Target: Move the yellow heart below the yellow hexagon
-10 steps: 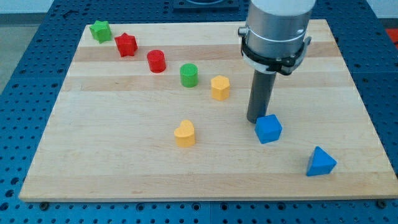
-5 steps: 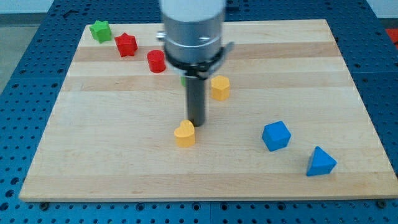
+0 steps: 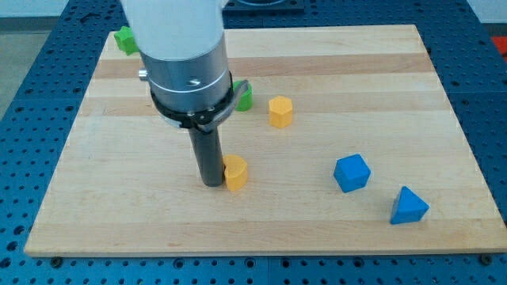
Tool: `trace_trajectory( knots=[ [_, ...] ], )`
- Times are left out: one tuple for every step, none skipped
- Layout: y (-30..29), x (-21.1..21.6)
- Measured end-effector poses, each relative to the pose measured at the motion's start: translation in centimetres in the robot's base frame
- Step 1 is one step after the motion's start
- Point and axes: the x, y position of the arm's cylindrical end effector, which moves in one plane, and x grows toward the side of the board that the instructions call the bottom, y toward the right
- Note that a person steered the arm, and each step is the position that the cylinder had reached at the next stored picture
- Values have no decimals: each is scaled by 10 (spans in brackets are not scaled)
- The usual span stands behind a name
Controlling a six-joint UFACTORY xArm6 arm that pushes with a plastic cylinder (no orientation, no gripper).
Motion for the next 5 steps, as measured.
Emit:
trace_trajectory(
  knots=[
    [0,14],
    [4,24],
    [18,14],
    [38,-13],
    [51,-17]
  ],
)
